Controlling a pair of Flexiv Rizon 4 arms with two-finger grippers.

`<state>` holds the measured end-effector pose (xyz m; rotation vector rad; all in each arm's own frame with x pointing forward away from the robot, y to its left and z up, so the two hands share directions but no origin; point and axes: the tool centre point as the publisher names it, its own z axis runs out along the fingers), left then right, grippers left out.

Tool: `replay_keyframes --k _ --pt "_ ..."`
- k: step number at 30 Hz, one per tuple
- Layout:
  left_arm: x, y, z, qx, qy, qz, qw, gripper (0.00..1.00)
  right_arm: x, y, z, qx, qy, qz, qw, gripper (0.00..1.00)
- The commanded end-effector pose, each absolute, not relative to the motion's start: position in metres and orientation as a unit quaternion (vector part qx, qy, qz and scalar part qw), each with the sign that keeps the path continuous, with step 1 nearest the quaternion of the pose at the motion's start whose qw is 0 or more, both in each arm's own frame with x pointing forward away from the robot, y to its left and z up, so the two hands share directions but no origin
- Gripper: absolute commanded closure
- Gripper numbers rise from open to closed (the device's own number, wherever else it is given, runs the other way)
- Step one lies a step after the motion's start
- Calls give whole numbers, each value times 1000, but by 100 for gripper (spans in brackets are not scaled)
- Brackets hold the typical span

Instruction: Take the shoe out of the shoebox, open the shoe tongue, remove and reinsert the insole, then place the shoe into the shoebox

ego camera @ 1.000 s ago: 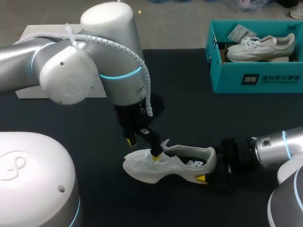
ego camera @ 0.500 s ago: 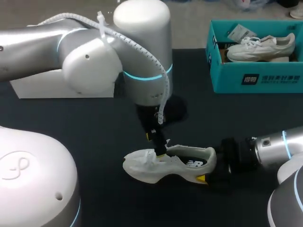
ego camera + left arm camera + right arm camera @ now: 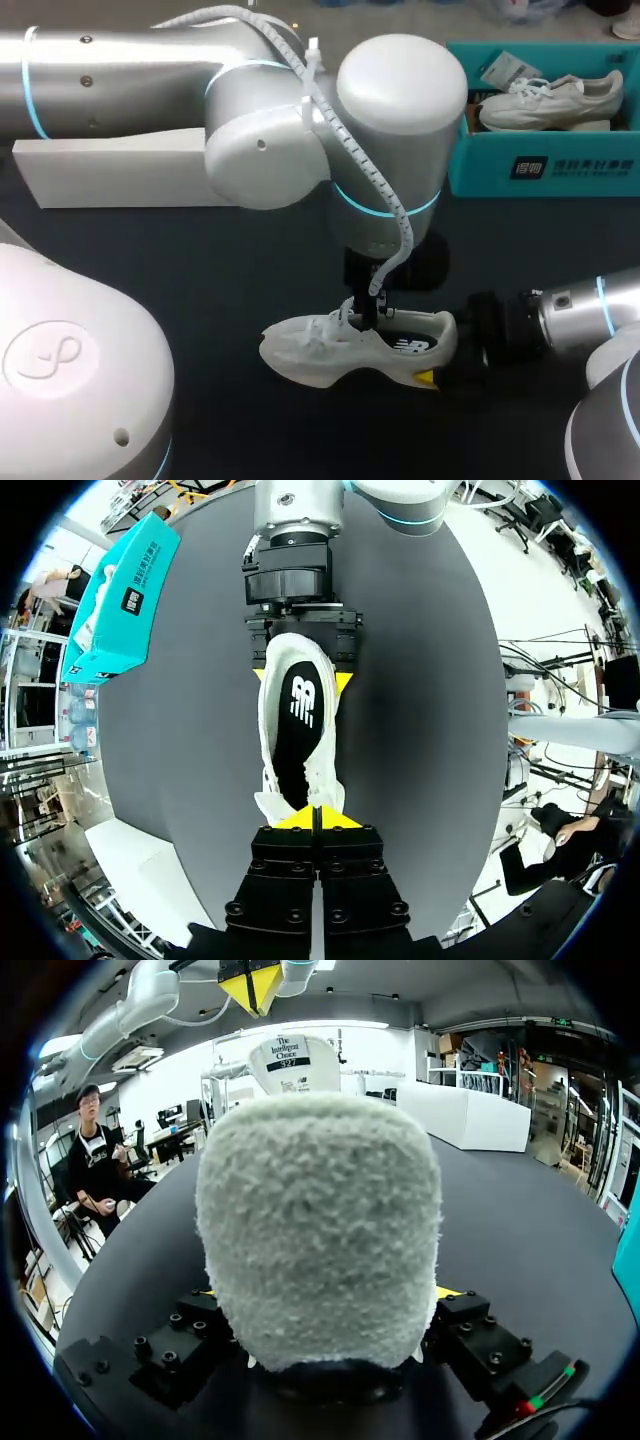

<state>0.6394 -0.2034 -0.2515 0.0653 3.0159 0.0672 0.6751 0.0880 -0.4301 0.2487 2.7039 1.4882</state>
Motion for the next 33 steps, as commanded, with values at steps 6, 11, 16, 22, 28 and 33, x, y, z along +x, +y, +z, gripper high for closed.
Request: replay_keyframes --k 6,11,16,22,28,33 --pt "651 -216 -256 -34 996 -19 84 100 674 89 -430 81 874 479 24 100" --pt "657 -228 -269 -13 994 -55 97 100 674 89 -430 81 874 479 24 100" --pt "660 -239 -293 12 993 -72 94 100 674 89 -430 81 874 479 24 100" --pt "665 -249 -318 26 993 -86 83 100 674 89 -430 81 874 479 24 100" --pt "674 -265 -342 38 992 -84 86 100 674 89 -430 81 874 479 24 100" --pt "670 -272 -356 50 992 -86 74 100 674 89 -430 81 874 479 24 100"
